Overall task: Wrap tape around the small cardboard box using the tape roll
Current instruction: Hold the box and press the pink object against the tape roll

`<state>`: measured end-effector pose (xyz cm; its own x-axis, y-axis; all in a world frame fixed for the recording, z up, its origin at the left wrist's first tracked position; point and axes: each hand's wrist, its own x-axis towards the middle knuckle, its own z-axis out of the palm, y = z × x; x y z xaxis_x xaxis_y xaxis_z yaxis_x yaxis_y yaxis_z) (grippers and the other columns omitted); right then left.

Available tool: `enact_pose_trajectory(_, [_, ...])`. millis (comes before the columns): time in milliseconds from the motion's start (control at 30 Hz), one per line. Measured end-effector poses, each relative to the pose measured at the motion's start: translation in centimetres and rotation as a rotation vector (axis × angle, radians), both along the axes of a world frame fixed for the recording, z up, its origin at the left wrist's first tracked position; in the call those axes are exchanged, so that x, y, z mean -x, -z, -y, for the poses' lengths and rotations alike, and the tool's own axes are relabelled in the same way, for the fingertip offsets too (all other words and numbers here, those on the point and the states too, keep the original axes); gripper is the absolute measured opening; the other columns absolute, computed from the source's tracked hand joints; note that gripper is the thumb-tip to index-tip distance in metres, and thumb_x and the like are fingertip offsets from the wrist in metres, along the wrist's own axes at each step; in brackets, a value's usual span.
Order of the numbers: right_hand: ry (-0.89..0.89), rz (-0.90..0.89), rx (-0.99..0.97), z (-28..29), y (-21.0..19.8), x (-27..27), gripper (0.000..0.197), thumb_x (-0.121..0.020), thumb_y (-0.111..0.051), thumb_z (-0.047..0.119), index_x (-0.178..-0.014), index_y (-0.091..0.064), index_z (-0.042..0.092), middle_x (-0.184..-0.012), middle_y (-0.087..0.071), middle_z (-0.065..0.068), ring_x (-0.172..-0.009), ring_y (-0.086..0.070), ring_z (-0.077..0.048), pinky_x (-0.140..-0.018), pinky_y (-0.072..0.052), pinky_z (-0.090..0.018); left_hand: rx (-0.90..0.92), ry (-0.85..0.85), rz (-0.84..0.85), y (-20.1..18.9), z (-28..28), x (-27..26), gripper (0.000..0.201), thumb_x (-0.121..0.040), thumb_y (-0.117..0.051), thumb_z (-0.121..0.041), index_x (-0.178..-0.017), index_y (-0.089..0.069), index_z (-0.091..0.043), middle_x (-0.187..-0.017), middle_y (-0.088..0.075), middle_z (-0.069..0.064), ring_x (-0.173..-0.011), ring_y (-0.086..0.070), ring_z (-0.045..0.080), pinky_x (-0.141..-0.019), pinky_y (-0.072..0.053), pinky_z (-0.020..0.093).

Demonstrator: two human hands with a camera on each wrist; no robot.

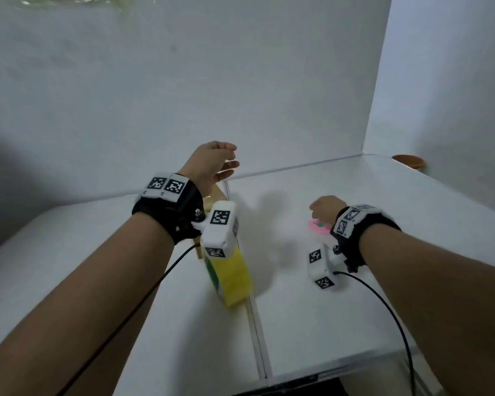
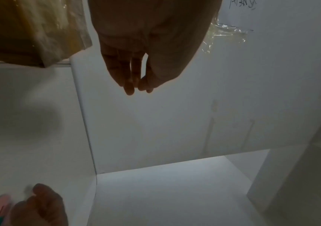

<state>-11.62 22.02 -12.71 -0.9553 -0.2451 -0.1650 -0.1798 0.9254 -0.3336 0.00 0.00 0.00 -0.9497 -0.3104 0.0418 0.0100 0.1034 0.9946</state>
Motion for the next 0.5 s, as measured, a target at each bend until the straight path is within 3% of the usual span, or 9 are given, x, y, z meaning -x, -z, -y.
enact_pose_trajectory(67, [-0.02,0.083,-0.024,0.1,0.0,-0.8,0.026,-0.096,-0.049,0.019,-0.115,-0.064,0.008,-0.14,-0.058,-0.008,-0.124,-0.058,-0.024,-0.096,-0.052,-0.027,0.0,-0.042,-0.014,0.2,0.2,0.2,0.024,-0.093,-0.048,0.002,-0.084,-0.058,-0.018,-0.088,-0.059,-0.001,-0.082,-0.063,0.016,-0.075,-0.049,0.026])
enact_pose_trajectory(133, [0.097,0.144,0.07,-0.1,0.1,-1.4,0.037,-0.094,-0.055,0.022,-0.128,-0.062,0.009,-0.14,-0.057,-0.009,-0.129,-0.055,-0.027,-0.097,-0.051,-0.029,-0.009,-0.061,-0.002,0.6,0.8,0.4,0.024,-0.093,-0.049,0.001,-0.084,-0.059,-0.018,-0.088,-0.059,-0.001,-0.081,-0.064,0.015,-0.074,-0.049,0.025])
enact_pose_trajectory(167, [0.08,0.12,0.001,0.0,0.5,-1.0,0.042,-0.093,-0.056,0.025,-0.132,-0.06,0.01,-0.141,-0.056,-0.009,-0.13,-0.054,-0.028,-0.101,-0.049,-0.031,-0.014,-0.069,-0.006,0.6,0.9,0.3,0.023,-0.093,-0.049,0.001,-0.083,-0.059,-0.018,-0.087,-0.059,-0.001,-0.08,-0.064,0.014,-0.073,-0.049,0.024])
enact_pose_trajectory(233, [0.083,0.082,0.012,-0.4,1.1,-0.3,0.041,-0.089,-0.058,0.03,-0.127,-0.065,0.013,-0.135,-0.06,-0.008,-0.125,-0.058,-0.029,-0.105,-0.047,-0.036,-0.023,-0.08,-0.015,0.8,1.2,0.2,0.023,-0.092,-0.05,0.001,-0.084,-0.059,-0.018,-0.088,-0.06,-0.001,-0.08,-0.065,0.014,-0.069,-0.05,0.022])
enact_pose_trajectory(300, [0.169,0.111,0.076,-0.3,0.7,-0.7,0.024,-0.083,-0.06,0.03,-0.094,-0.071,0.012,-0.109,-0.069,-0.009,-0.103,-0.064,-0.03,-0.093,-0.05,-0.031,-0.032,-0.086,-0.026,1.1,1.3,0.0,0.023,-0.092,-0.05,0.001,-0.084,-0.06,-0.018,-0.09,-0.06,-0.001,-0.081,-0.065,0.014,-0.068,-0.05,0.022])
enact_pose_trajectory(333, [0.166,0.12,0.1,-0.2,0.7,-1.1,0.018,-0.082,-0.06,0.026,-0.073,-0.063,0.011,-0.088,-0.066,-0.01,-0.088,-0.062,-0.03,-0.081,-0.049,-0.028,-0.032,-0.09,-0.024,1.2,1.4,-0.1,0.023,-0.092,-0.05,0.001,-0.085,-0.061,-0.017,-0.091,-0.06,-0.001,-0.082,-0.065,0.015,-0.067,-0.05,0.022])
enact_pose_trajectory(367, [0.163,0.103,0.119,0.0,0.5,-1.3,0.026,-0.082,-0.06,0.022,-0.06,-0.051,0.011,-0.073,-0.059,-0.009,-0.077,-0.057,-0.03,-0.072,-0.047,-0.028,-0.034,-0.092,-0.023,1.4,1.5,-0.3,0.022,-0.092,-0.05,0.001,-0.086,-0.061,-0.017,-0.091,-0.06,0.0,-0.082,-0.065,0.015,-0.068,-0.05,0.022])
enact_pose_trajectory(433, [0.185,0.123,0.317,1.0,0.0,-1.9,0.028,-0.081,-0.063,0.013,-0.059,-0.048,0.012,-0.069,-0.061,-0.013,-0.065,-0.062,-0.029,-0.063,-0.052,-0.032,-0.031,-0.096,-0.03,1.5,1.7,-0.6,0.022,-0.093,-0.049,0.001,-0.087,-0.061,-0.017,-0.092,-0.06,0.0,-0.082,-0.065,0.014,-0.067,-0.05,0.022])
enact_pose_trajectory(500, [0.194,0.316,0.742,2.1,-0.6,-2.8,0.011,-0.085,-0.066,0.001,-0.08,-0.058,0.007,-0.085,-0.067,-0.018,-0.059,-0.071,-0.021,-0.059,-0.061,-0.027,-0.018,-0.095,-0.038,1.7,2.0,-0.9,0.022,-0.093,-0.049,0.001,-0.087,-0.061,-0.017,-0.091,-0.06,0.0,-0.084,-0.064,0.015,-0.069,-0.05,0.022])
